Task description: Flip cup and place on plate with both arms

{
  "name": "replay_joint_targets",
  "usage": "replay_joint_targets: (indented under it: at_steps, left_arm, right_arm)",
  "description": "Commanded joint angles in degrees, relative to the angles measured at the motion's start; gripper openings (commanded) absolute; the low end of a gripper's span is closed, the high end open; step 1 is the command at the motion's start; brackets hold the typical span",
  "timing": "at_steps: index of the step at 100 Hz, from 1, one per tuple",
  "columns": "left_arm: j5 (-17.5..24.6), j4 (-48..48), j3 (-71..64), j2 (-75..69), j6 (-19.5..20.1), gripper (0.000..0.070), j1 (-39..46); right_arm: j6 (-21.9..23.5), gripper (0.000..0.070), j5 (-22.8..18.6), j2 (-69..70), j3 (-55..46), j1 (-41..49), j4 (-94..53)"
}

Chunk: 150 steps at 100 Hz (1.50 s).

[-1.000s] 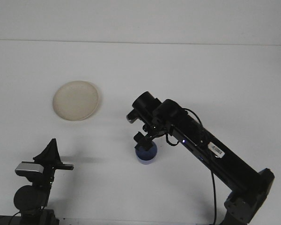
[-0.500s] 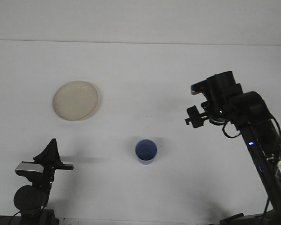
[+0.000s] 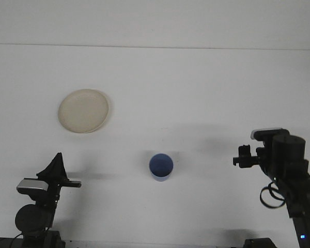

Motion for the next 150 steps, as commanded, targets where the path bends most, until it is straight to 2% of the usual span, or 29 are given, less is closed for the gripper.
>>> replay_joint_targets:
  at_steps: [1, 18, 23, 32, 46, 58, 139, 150]
  left_arm:
    - [0.02, 0.7, -1.03, -0.04, -0.33, 0.0013, 0.02]
    - [0.02, 0.7, -1.03, -0.04, -0.33, 0.0013, 0.02]
    - [0.02, 0.7, -1.03, -0.04, -0.33, 0.0013, 0.02]
    - [0.02, 0.7, -1.03, -0.04, -0.33, 0.0013, 0.02]
    - [0.02, 0.7, -1.03, -0.04, -0.33, 0.0013, 0.02]
    - [0.02, 0.7, -1.03, -0.04, -0.33, 0.0013, 0.02]
    - [-0.15, 0.92, -0.87, -0.04, 0.87, 0.0013, 0.02]
    - [-0.17, 0.85, 0.46, -0.04, -1.14, 0.0013, 0.02]
  right_arm:
    - [1.99, 0.0464, -0.02, -5.03, -5.95, 0.0, 4.81]
    - [2.82, 0.0464, -0.22, -18.21, -20.46, 0.11, 17.77]
    - [2.89, 0.0464, -1.88, -21.64, -22.34, 0.11, 20.0]
    - [2.93, 0.0464, -4.85, -26.58, -22.45, 0.11, 21.99]
    - [2.84, 0.0463, -3.96, -30.62, -22.45, 0.09, 24.35]
    - [1.99, 0.0463, -1.31, -31.08, -22.45, 0.09, 24.41]
    - [1.36, 0.0463, -1.36, -31.06, -22.43, 0.09, 24.57]
    - [1.36, 0.0463, -1.36, -31.06, -22.43, 0.09, 24.59]
